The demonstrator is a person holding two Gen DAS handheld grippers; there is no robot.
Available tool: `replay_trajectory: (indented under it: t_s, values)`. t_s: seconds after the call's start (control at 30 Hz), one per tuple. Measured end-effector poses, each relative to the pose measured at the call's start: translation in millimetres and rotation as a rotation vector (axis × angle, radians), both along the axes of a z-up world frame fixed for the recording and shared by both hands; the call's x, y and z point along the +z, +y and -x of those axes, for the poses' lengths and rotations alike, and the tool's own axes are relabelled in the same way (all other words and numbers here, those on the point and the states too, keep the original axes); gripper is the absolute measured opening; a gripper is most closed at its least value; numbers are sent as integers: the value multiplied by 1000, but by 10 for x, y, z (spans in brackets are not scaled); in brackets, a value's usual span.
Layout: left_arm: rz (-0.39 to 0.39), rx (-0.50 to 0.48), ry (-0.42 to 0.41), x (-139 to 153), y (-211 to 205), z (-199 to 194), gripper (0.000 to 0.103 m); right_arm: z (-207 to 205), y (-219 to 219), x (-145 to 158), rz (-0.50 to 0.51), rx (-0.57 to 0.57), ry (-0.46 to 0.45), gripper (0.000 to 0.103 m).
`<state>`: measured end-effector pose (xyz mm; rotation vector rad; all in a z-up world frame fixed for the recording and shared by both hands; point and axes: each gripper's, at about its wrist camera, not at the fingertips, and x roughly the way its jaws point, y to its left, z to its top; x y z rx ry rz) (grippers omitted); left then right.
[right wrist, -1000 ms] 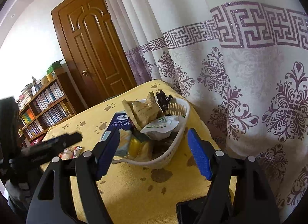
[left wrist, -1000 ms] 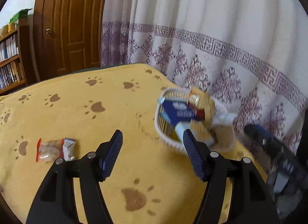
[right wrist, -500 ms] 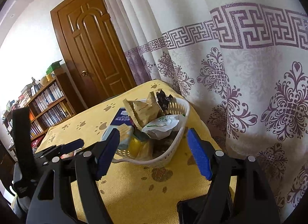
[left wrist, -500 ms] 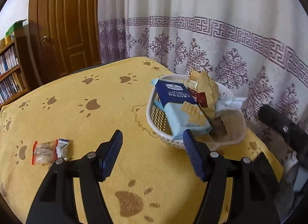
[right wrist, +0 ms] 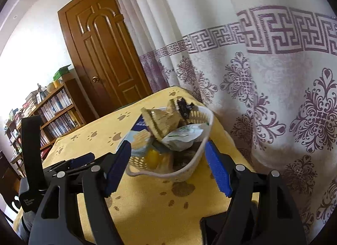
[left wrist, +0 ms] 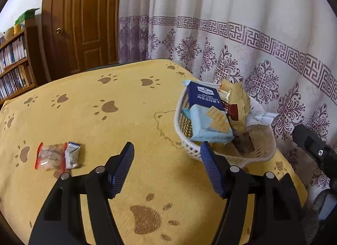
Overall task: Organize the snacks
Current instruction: 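Move both tools back toward the remaining snacks on the table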
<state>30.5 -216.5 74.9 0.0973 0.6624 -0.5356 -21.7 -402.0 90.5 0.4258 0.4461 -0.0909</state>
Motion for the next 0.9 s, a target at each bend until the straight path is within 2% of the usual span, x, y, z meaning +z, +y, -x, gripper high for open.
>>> replay_trajectory:
  t_s: [0.23,0.3,0.63,0.73,0.9]
  values:
    - [42,65,7,26,420,27,70,-60,284,47,21,69,2,74]
    - [48,98,8,23,591,10,75,-76,387,54,28,91,4,74]
    - [38,287,26,-84,1361,-165,76,-175,936,-21,43,220,40,75]
    - [23,331,35,-148,1519,-236,76,-202,1100,-72,49,262,57,75]
    - [-49,383,60,-310,1612,-435,76,-246,1315,-186,54,318,98,75]
